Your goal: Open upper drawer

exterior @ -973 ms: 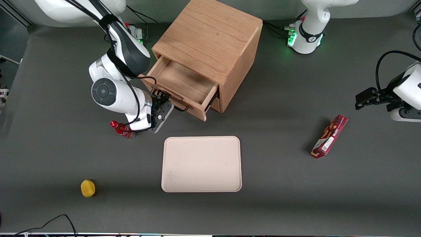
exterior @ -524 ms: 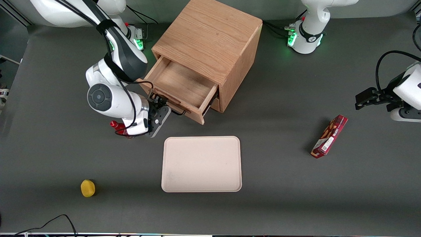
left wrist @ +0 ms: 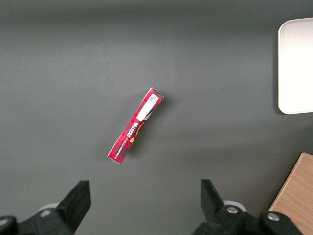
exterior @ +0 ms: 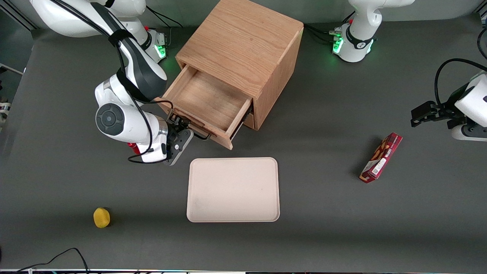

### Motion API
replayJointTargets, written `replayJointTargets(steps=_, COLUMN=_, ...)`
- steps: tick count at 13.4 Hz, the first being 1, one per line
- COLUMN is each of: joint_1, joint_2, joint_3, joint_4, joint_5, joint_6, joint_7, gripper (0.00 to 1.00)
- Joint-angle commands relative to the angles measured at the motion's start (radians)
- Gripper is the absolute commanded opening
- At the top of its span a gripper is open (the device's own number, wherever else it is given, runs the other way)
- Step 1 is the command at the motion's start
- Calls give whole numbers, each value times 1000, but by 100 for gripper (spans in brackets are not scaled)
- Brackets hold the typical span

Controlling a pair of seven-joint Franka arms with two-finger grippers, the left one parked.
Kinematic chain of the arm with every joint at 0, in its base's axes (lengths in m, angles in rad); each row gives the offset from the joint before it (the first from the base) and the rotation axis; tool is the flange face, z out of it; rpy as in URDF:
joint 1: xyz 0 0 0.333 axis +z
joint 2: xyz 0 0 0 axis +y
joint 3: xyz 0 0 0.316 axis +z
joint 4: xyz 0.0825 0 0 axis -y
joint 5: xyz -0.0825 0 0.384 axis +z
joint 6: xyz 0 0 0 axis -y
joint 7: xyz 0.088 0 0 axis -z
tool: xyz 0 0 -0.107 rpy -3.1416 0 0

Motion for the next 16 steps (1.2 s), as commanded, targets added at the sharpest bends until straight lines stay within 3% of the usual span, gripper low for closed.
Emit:
replayJointTargets(steps=1, joint_1=5, joint_2=31, joint_3=-20, joint_4=53, joint_5=-23, joint_6=-13, joint_7=-35, gripper=100)
replayJointTargets(steps=8, joint_1=2, joint_2=73, joint_3=-20, joint_4=122, joint_5=-100, joint_6=-58, joint_7=-43, gripper=100)
replayJointTargets(steps=16, joint_1=8, joint_2=92, joint_3=-49, joint_4=177, joint_5=-104, joint_6=-75, joint_7=-89, gripper=100)
